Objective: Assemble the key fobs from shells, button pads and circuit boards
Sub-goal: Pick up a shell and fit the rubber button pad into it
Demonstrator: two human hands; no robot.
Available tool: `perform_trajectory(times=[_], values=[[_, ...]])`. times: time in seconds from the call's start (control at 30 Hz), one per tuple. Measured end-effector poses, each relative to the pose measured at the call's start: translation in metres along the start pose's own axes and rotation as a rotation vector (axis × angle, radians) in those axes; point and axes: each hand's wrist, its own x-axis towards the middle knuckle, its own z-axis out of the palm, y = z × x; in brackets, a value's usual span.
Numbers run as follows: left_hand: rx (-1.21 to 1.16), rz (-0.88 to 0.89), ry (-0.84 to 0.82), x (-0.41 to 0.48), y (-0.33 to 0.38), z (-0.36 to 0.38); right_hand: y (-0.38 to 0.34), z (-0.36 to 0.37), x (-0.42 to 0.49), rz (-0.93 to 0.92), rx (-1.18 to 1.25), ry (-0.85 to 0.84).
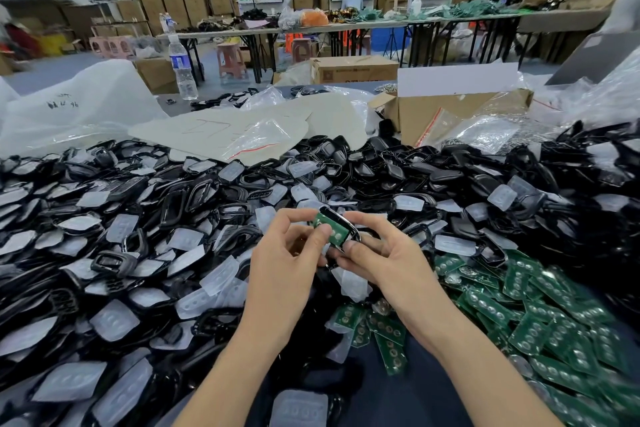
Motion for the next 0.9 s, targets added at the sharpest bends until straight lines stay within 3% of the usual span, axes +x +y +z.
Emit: perform_trajectory(times=[0.9], values=[[0.099, 0.010, -0.006, -0.0013, -0.0029, 0.0028, 0.0051, 0.0002, 0.0006, -0.038, -0.127, -0.014]])
